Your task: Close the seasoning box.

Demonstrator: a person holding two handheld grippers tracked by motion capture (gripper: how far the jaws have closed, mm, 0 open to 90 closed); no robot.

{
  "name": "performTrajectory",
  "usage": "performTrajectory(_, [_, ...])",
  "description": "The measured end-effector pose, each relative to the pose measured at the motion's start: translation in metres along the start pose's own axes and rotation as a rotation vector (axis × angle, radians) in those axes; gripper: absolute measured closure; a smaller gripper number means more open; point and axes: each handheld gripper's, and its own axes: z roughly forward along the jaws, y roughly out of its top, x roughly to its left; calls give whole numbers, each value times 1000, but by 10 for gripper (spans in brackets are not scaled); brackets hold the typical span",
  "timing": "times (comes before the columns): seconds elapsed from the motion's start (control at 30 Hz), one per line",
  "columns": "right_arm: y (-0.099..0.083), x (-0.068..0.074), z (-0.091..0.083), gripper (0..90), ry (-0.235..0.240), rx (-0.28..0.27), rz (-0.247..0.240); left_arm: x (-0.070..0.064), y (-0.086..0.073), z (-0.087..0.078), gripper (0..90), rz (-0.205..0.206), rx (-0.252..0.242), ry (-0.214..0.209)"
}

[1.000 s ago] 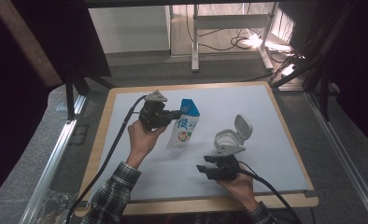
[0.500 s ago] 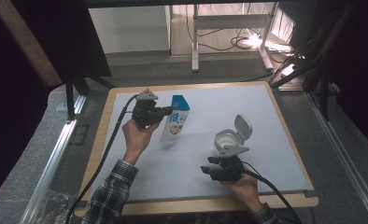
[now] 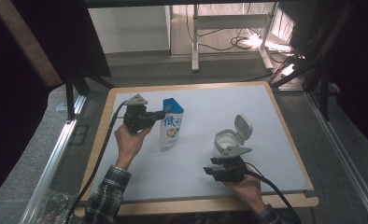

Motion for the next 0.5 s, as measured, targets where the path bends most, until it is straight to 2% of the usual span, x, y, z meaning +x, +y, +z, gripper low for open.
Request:
performTrajectory(0.17, [-2,0,-2,492,-2,2,-9,2,-11,-10,858,-16,-11,-13])
performTrajectory(0.5, [-6,-1,-5,492,-8,8,-12,-4,-30,-23,855,-19,-21,-18])
